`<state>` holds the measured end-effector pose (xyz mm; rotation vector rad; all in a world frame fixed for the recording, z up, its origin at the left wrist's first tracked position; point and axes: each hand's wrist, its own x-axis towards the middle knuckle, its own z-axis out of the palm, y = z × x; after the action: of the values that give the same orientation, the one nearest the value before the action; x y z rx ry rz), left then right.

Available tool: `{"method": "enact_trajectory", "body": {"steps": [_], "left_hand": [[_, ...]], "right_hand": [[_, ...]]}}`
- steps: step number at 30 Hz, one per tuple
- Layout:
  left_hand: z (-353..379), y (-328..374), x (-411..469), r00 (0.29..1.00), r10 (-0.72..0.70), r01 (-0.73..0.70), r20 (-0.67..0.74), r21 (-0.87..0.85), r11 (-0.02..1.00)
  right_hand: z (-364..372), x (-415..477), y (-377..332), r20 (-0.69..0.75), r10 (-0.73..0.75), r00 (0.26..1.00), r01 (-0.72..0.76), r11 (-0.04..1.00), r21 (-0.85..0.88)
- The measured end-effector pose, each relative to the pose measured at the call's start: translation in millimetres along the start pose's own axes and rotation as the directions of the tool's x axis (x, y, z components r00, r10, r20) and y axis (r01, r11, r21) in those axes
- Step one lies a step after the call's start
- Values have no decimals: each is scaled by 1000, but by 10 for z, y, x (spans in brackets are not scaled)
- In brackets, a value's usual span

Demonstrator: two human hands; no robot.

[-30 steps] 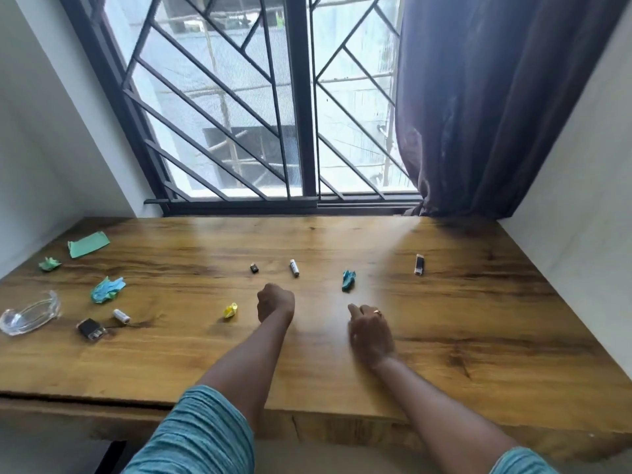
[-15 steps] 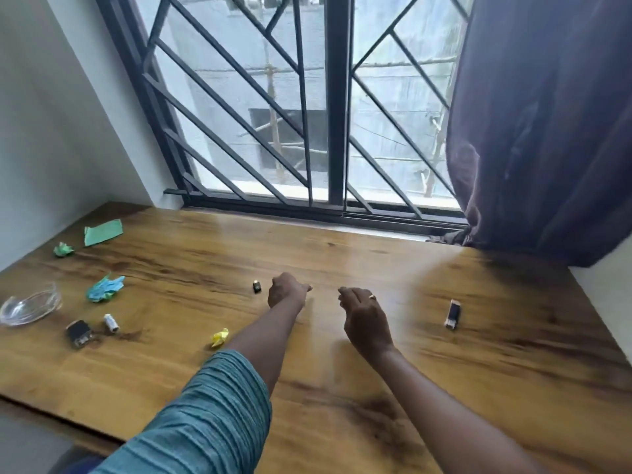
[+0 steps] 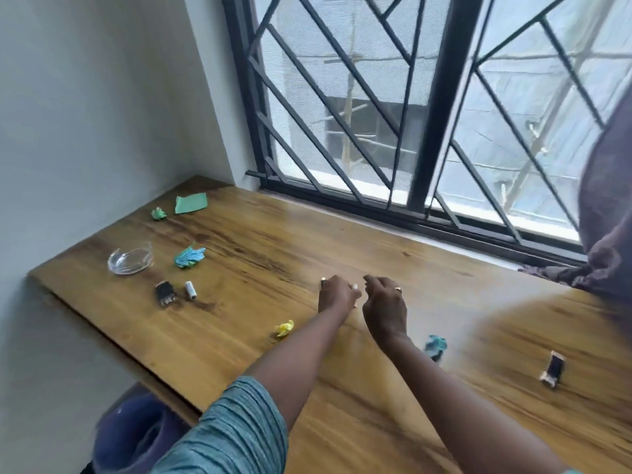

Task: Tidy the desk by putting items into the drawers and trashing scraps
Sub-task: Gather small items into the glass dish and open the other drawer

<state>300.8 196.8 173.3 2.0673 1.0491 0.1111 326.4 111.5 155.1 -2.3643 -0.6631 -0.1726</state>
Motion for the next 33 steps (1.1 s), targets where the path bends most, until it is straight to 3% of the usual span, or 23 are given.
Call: {"method": "enact_trajectory", "body": {"steps": [4, 8, 11, 13, 15, 17, 23, 28, 33], "left_hand": [[-563, -408, 46, 998, 27, -34, -60, -118, 992], [-1285, -973, 244, 982, 30, -56, -186, -136, 989], [-1905, -1462, 416, 959, -23, -16, -284, -135, 991], [-2273, -1769, 515, 945, -67, 11, -319, -173, 985], [-2617, -2066, 598, 940, -80, 11, -331, -205, 979], [-2911, -2304, 680, 935, -98, 5, -341, -262, 965], [-3471, -2754, 994, 884, -230, 89, -407, -337, 937], [-3736, -2897, 1351, 870, -224, 138, -440, -219, 966], [-3820, -2951, 1767, 909, -151, 146, -389, -41, 988]], "right_hand": [[307, 114, -731, 131, 105, 986, -126, 978, 164], [666, 150, -1560, 241, 212, 947, -295, 869, 397], [1122, 162, -2148, 395, 277, 876, -457, 736, 499], [1398, 179, -2442, 503, 322, 802, -585, 592, 554], [1570, 119, -2772, 617, 314, 722, -687, 435, 582], [1660, 60, -3112, 679, 288, 676, -733, 364, 575], [2117, 168, -3705, 689, 247, 682, -711, 445, 545], [2525, 457, -4027, 594, 243, 767, -581, 656, 481], [3020, 781, -4230, 545, 114, 830, -334, 886, 323]]}}
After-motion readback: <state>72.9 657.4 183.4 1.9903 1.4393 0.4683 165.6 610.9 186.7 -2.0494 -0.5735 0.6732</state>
